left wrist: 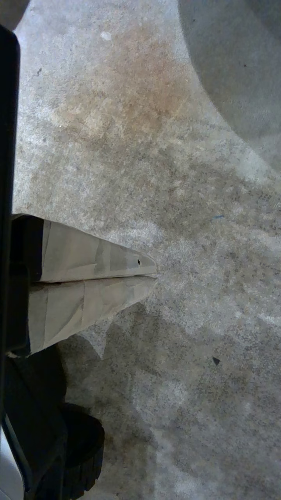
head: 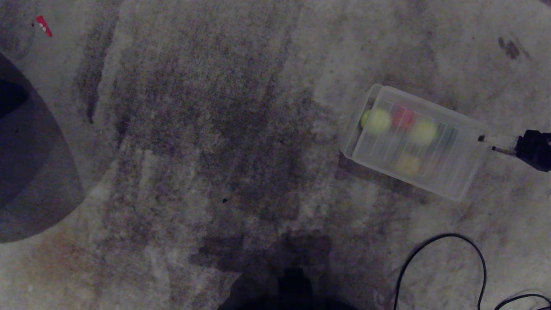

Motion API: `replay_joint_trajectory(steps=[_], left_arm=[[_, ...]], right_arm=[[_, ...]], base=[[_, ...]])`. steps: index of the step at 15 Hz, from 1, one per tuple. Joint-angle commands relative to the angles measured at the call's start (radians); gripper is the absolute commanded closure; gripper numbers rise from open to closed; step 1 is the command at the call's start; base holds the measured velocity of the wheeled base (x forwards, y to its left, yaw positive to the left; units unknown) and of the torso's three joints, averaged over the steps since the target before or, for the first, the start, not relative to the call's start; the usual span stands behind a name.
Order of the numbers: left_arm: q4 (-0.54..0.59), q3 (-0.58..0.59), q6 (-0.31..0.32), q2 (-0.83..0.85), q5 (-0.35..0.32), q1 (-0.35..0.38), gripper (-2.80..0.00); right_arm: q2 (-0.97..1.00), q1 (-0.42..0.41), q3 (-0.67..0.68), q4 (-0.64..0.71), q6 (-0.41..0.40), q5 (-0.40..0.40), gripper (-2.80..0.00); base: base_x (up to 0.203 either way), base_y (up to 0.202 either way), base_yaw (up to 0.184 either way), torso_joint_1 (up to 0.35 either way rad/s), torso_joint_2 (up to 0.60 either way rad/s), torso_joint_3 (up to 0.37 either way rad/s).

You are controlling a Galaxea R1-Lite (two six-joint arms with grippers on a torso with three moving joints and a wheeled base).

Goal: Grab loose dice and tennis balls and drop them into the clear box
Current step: Close the lid

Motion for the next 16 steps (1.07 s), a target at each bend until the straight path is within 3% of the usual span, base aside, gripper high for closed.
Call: replay_joint_trajectory(steps=[1,3,5,6,9,13,16], left_arm=[[0.000,0.002,-0.001,0.002,0.001,0.000,0.00],[0.000,0.002,-0.001,0.002,0.001,0.000,0.00],[0.000,0.002,-0.001,0.002,0.001,0.000,0.00],[0.000,0.002,-0.001,0.002,0.001,0.000,0.00],[0.000,0.002,-0.001,0.002,0.001,0.000,0.00],[0.000,0.002,-0.001,0.002,0.001,0.000,0.00],[0.000,0.002,-0.001,0.002,0.001,0.000,0.00]], right_arm=[[-0.072,-0.003,0.021,0.042,-0.002,0.004,-2.80],[-0.115,-0.005,0.044,0.131,0.012,0.001,-2.80],[-0.167,-0.003,0.090,0.153,0.091,0.002,-2.80],[-0.172,-0.004,0.100,0.160,0.107,0.003,0.00],[-0.162,-0.002,0.118,0.199,0.014,-0.079,0.00],[-0.106,0.002,0.144,0.307,-0.182,-0.307,0.00],[-0.055,0.004,0.138,0.301,-0.216,-0.324,0.00]], base=[[0.000,0.000,0.000,0.000,0.00,0.000],[0.000,0.000,0.000,0.000,0.00,0.000],[0.000,0.000,0.000,0.000,0.00,0.000],[0.000,0.000,0.000,0.000,0.00,0.000],[0.000,0.000,0.000,0.000,0.00,0.000],[0.000,0.000,0.000,0.000,0.00,0.000],[0.000,0.000,0.000,0.000,0.00,0.000]])
